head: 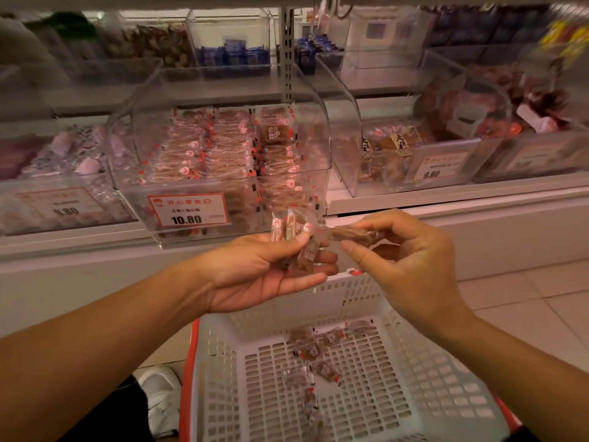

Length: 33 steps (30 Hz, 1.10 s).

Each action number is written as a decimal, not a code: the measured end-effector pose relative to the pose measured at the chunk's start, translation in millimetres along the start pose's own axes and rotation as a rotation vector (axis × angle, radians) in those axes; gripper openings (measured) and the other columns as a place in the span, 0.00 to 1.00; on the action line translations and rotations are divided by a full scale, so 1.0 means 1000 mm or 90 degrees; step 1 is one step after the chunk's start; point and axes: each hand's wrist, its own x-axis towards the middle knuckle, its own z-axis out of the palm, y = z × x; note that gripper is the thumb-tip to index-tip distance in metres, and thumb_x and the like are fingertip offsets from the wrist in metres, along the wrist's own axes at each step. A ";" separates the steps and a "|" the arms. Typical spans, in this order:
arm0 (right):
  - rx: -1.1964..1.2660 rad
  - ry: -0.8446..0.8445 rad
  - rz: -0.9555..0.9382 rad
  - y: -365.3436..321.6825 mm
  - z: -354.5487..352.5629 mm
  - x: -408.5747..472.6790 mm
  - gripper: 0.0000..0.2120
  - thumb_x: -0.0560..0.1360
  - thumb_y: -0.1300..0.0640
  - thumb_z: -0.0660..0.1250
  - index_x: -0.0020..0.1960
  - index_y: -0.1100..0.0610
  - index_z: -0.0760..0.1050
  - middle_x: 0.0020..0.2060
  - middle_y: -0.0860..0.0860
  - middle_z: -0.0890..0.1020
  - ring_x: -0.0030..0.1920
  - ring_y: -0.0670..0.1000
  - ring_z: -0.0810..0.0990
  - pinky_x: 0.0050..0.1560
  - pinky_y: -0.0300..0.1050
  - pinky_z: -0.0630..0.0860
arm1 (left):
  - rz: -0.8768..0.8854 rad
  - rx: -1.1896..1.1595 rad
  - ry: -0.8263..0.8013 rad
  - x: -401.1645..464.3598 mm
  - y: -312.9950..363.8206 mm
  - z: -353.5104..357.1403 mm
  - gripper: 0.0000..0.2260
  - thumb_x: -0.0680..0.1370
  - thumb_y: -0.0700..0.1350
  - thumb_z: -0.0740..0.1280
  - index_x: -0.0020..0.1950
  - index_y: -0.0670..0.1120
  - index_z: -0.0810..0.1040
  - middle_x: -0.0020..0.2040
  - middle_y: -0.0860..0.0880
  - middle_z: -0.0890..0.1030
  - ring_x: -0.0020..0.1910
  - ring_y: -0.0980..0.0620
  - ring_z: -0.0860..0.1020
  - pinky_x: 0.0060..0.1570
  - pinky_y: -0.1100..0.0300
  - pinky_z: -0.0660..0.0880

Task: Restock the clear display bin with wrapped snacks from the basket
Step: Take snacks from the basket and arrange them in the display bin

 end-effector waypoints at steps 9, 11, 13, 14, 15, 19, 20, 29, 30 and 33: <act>-0.123 -0.118 -0.140 -0.004 0.009 -0.013 0.18 0.68 0.64 0.78 0.57 0.61 0.83 0.49 0.52 0.81 0.50 0.48 0.82 0.49 0.40 0.80 | 0.019 0.043 -0.075 0.000 -0.003 0.006 0.16 0.77 0.37 0.66 0.65 0.38 0.78 0.63 0.37 0.79 0.64 0.42 0.78 0.60 0.50 0.77; -0.134 -0.159 -0.134 -0.005 0.007 -0.013 0.19 0.69 0.60 0.78 0.59 0.59 0.82 0.52 0.51 0.80 0.54 0.49 0.80 0.53 0.43 0.79 | 0.016 0.077 -0.065 -0.002 -0.002 0.006 0.15 0.77 0.39 0.67 0.64 0.41 0.80 0.60 0.40 0.81 0.61 0.44 0.80 0.56 0.49 0.78; -0.146 -0.151 -0.113 -0.006 0.005 -0.011 0.18 0.69 0.57 0.77 0.59 0.55 0.83 0.55 0.49 0.79 0.58 0.50 0.78 0.55 0.45 0.76 | 0.006 0.089 -0.054 -0.004 0.000 0.006 0.15 0.77 0.39 0.67 0.64 0.41 0.80 0.58 0.40 0.82 0.59 0.44 0.81 0.55 0.47 0.78; -0.145 -0.142 -0.089 -0.006 0.003 -0.010 0.19 0.69 0.56 0.77 0.59 0.53 0.82 0.57 0.47 0.78 0.60 0.49 0.76 0.56 0.44 0.75 | 0.000 0.097 -0.050 -0.004 0.000 0.006 0.15 0.76 0.39 0.68 0.63 0.41 0.80 0.58 0.40 0.82 0.56 0.44 0.82 0.55 0.46 0.78; -0.140 -0.144 -0.062 -0.006 0.002 -0.007 0.23 0.69 0.56 0.78 0.62 0.50 0.79 0.61 0.45 0.76 0.63 0.48 0.75 0.57 0.42 0.75 | -0.009 0.105 -0.049 -0.005 0.000 0.007 0.15 0.75 0.38 0.69 0.62 0.41 0.81 0.58 0.40 0.82 0.55 0.43 0.82 0.54 0.47 0.79; -0.063 -0.316 0.037 -0.005 -0.002 -0.001 0.41 0.73 0.57 0.75 0.78 0.43 0.57 0.75 0.37 0.64 0.74 0.40 0.64 0.70 0.37 0.67 | -0.062 0.156 -0.074 -0.005 -0.004 0.013 0.13 0.74 0.40 0.71 0.57 0.40 0.82 0.57 0.39 0.82 0.57 0.43 0.82 0.52 0.53 0.80; -0.040 -0.353 0.054 -0.005 -0.001 0.000 0.41 0.74 0.59 0.75 0.79 0.43 0.57 0.74 0.37 0.66 0.73 0.39 0.65 0.71 0.37 0.66 | -0.068 0.162 -0.073 -0.005 -0.005 0.013 0.13 0.73 0.40 0.72 0.57 0.40 0.82 0.56 0.39 0.82 0.56 0.44 0.82 0.52 0.54 0.80; -0.067 -0.323 0.063 -0.003 0.000 0.001 0.31 0.71 0.56 0.78 0.71 0.46 0.72 0.60 0.42 0.81 0.62 0.45 0.79 0.63 0.48 0.77 | -0.057 0.208 -0.047 -0.004 -0.005 0.009 0.16 0.72 0.40 0.73 0.58 0.42 0.79 0.52 0.42 0.83 0.55 0.45 0.82 0.49 0.55 0.81; -0.061 -0.302 0.045 -0.004 0.000 0.001 0.30 0.71 0.57 0.77 0.70 0.46 0.72 0.60 0.43 0.80 0.62 0.47 0.78 0.61 0.46 0.77 | -0.051 0.215 -0.048 -0.004 -0.003 0.011 0.16 0.72 0.41 0.73 0.59 0.42 0.78 0.52 0.42 0.84 0.54 0.44 0.83 0.47 0.57 0.81; -0.012 -0.256 0.055 -0.004 -0.001 0.004 0.26 0.69 0.61 0.79 0.63 0.48 0.76 0.54 0.46 0.81 0.56 0.50 0.82 0.52 0.41 0.80 | -0.019 0.222 -0.020 -0.005 0.002 0.016 0.19 0.72 0.42 0.73 0.61 0.41 0.76 0.51 0.42 0.84 0.52 0.45 0.84 0.43 0.59 0.81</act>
